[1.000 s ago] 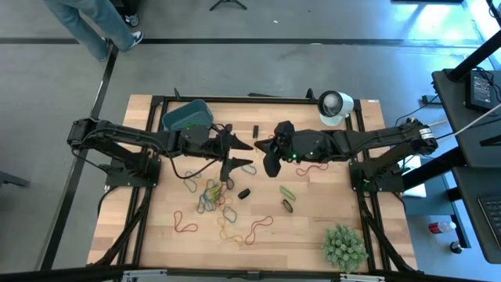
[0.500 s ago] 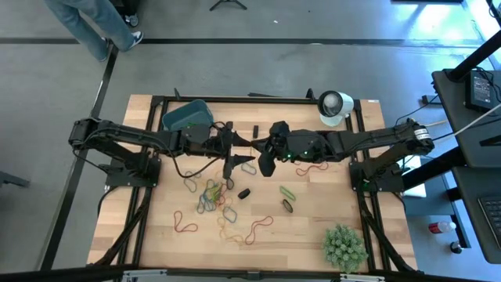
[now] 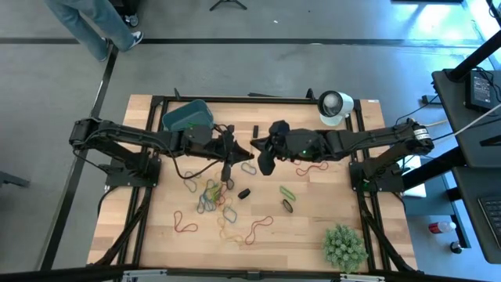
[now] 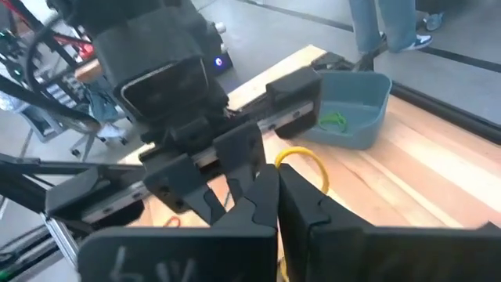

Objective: Pick and place rubber bands into bin
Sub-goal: Put the yellow rubber band into the bin

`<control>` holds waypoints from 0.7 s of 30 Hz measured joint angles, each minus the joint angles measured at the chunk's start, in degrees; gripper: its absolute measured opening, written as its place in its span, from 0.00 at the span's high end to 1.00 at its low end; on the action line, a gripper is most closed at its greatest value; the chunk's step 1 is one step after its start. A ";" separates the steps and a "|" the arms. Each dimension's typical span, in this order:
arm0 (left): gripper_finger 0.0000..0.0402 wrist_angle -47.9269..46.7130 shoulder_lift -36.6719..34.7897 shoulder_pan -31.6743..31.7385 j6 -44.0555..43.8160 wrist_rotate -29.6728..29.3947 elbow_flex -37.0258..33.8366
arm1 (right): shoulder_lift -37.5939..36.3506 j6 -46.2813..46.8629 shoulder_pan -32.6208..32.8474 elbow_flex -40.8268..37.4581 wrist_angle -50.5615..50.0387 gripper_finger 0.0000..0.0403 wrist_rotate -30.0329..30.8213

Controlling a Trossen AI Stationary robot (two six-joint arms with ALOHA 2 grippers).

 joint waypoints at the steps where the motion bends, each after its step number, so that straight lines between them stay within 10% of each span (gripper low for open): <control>1: 0.99 -0.83 -0.04 0.04 -0.02 -0.11 0.00 | 0.00 0.35 0.00 0.00 -0.63 0.99 0.00; 21: 0.99 -38.09 -13.44 18.48 -3.45 -0.80 3.32 | 1.93 14.76 -1.97 -1.26 -13.66 0.66 0.20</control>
